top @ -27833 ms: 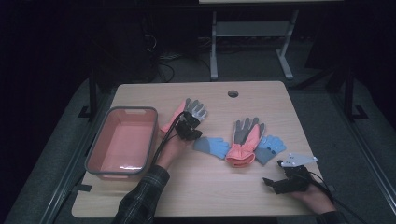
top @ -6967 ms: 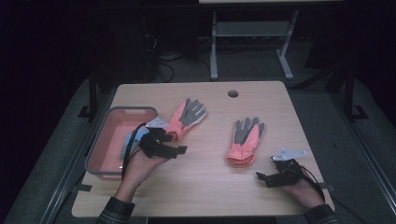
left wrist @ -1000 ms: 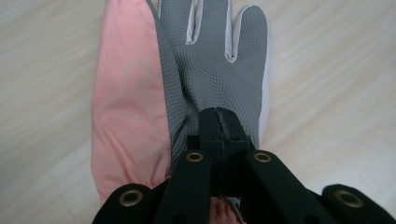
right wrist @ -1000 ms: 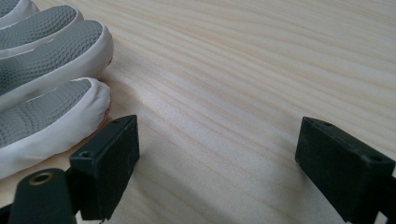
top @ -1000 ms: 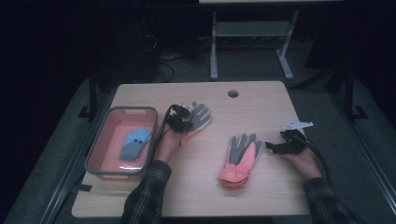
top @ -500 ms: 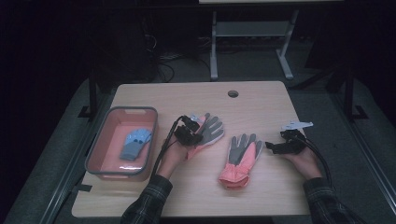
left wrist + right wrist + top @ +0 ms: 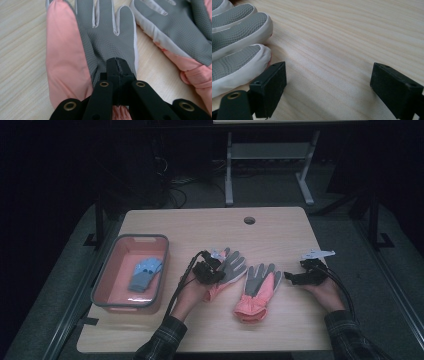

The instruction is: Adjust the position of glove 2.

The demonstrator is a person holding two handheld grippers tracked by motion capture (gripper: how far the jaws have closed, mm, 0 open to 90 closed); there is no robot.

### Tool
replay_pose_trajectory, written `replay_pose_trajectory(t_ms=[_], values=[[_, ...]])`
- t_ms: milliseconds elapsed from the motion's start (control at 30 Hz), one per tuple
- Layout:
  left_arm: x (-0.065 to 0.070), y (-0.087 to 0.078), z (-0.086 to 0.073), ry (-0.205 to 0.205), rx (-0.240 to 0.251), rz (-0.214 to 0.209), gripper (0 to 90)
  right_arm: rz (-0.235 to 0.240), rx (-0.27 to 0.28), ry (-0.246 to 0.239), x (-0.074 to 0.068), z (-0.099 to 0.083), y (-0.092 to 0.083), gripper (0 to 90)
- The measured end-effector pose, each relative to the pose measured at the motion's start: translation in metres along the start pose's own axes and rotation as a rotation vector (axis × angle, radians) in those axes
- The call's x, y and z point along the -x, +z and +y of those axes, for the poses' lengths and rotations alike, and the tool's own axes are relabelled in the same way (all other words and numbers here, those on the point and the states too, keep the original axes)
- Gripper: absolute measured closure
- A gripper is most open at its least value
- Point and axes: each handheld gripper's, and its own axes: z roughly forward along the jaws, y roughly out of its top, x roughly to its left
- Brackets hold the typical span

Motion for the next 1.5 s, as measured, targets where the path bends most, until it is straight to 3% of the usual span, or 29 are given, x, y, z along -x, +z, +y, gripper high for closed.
replay_pose_trajectory(t_ms=[167,333,367,400,467,500,600,800,1100,1267,1467,1500], values=[[-0.008,-0.017,0.002,-0.021,0.045,0.008,89.7,0.0,0.0,0.001,0.0,0.0,0.0,13.3],[-0.02,-0.033,-0.002,-0.055,0.078,0.05,89.7,0.001,0.0,0.0,0.0,0.0,0.0,13.3],[-0.024,-0.037,-0.005,-0.068,0.08,0.076,89.7,0.001,-0.001,0.0,0.0,0.0,0.0,13.4],[-0.024,-0.037,-0.005,-0.068,0.08,0.076,89.7,0.001,-0.001,0.0,0.0,0.0,0.0,13.4],[-0.032,-0.039,-0.011,-0.092,0.066,0.127,89.7,0.001,-0.001,0.0,0.0,0.0,0.0,13.4],[-0.032,-0.039,-0.011,-0.092,0.066,0.127,89.7,0.001,-0.001,0.0,0.0,0.0,0.0,13.4],[-0.038,-0.03,-0.019,-0.12,0.009,0.15,89.7,0.001,-0.001,0.0,0.0,0.0,0.0,13.4],[-0.036,-0.027,-0.026,-0.137,0.003,0.11,89.7,0.001,-0.001,0.0,0.0,0.0,0.0,13.4],[-0.018,-0.033,-0.037,-0.1,-0.005,0.021,89.6,0.003,-0.002,0.0,0.0,0.0,0.0,13.4],[-0.01,-0.032,-0.041,-0.075,-0.015,0.005,89.1,0.006,-0.002,0.0,-0.001,0.0,0.0,13.3],[-0.02,-0.039,-0.038,-0.117,0.041,0.014,73.6,0.003,-0.006,-0.002,-0.002,0.001,-0.001,16.4],[-0.021,-0.04,-0.037,-0.118,0.051,0.016,65.5,0.017,-0.014,0.005,-0.004,0.001,-0.004,21.0]])
